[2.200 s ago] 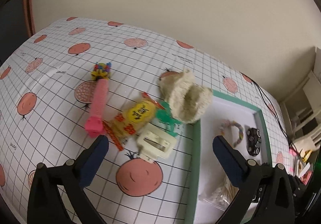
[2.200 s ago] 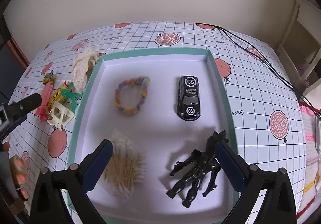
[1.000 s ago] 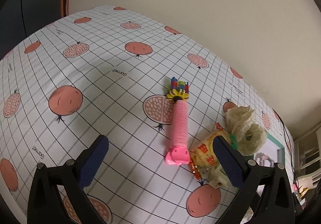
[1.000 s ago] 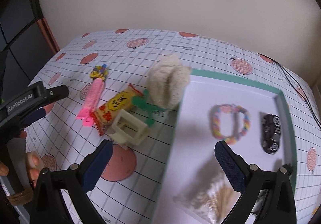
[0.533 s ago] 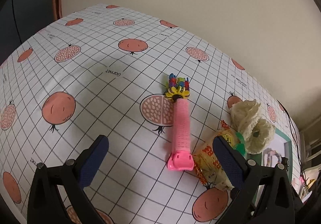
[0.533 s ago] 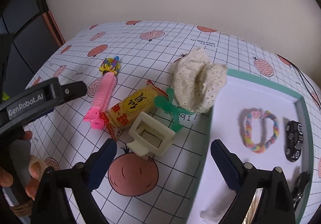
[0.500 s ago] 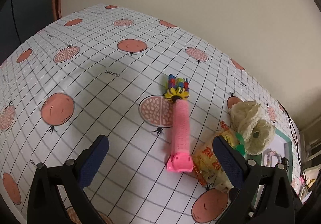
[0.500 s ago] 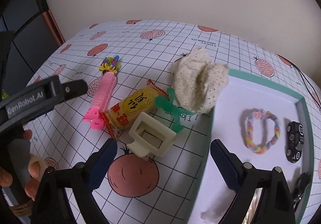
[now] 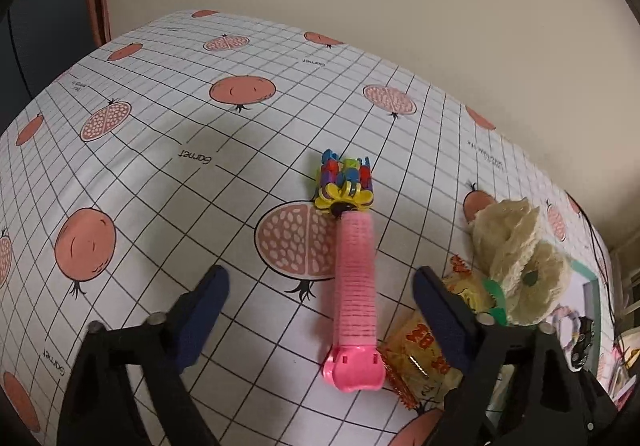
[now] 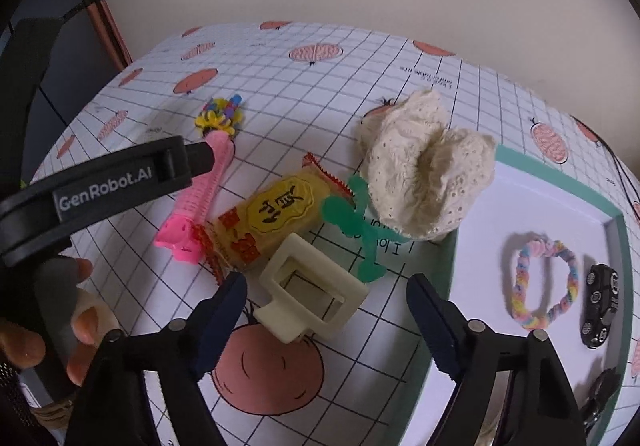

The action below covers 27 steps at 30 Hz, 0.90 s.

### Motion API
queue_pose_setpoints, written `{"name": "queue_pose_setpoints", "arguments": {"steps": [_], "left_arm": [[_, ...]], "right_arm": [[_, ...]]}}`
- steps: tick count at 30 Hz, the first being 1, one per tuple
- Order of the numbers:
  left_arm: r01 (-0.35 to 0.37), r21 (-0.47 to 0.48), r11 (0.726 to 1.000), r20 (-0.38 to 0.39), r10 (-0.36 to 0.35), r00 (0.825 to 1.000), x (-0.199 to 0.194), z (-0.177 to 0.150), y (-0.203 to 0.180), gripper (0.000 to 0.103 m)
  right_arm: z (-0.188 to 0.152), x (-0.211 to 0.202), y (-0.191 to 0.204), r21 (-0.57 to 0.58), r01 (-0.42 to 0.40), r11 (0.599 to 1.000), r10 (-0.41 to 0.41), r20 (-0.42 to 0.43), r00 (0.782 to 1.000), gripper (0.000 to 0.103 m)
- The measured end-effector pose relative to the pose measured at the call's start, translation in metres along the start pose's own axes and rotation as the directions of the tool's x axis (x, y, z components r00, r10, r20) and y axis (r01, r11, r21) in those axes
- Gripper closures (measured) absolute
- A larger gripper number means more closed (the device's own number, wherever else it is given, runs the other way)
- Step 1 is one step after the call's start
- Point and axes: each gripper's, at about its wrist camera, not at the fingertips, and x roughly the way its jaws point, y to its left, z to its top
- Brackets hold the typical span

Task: Organize objects
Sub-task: 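Grasp pink hair roller with left gripper while right grasps cream hair clip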

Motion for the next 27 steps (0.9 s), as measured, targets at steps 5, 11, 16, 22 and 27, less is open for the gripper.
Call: {"name": "queue_pose_setpoints", "arguments": {"steps": [5,11,16,22,27], "left_arm": [[-0.003,-0.002,1.0,-0.011,0.003,1.0,0.009,0.001,0.001,0.019],[0.002,0.026,1.0,-0.041,-0.001,0.999,0.018,-0.004,-0.007,0.028],[-0.003,0.063,0.998,-0.054,0.006,0.999,0.02,-0.01,-0.014,0.044],[-0.04,0.119,0.992,-0.069,0.048,0.996,0.02,-0.013,-0.019,0.077],[-0.036,0.132,0.991,-0.102,0.05,0.994,0.014,-0.02,-0.017,0.077]], "right_arm": [[-0.001,0.008,-0.001,0.006,-0.012,1.0,0.012,-0.013,1.0,0.023],[-0.002,0.013,0.001,0.007,-0.016,1.0,0.016,-0.022,1.0,0.032],[-0.001,0.012,-0.001,0.018,-0.021,1.0,0.022,-0.02,1.0,0.042],[-0.003,0.011,-0.003,0.008,-0.035,0.999,0.035,-0.033,0.999,0.042],[-0.006,0.01,-0.002,-0.014,-0.021,1.0,0.021,-0.055,0.998,0.042]]}}
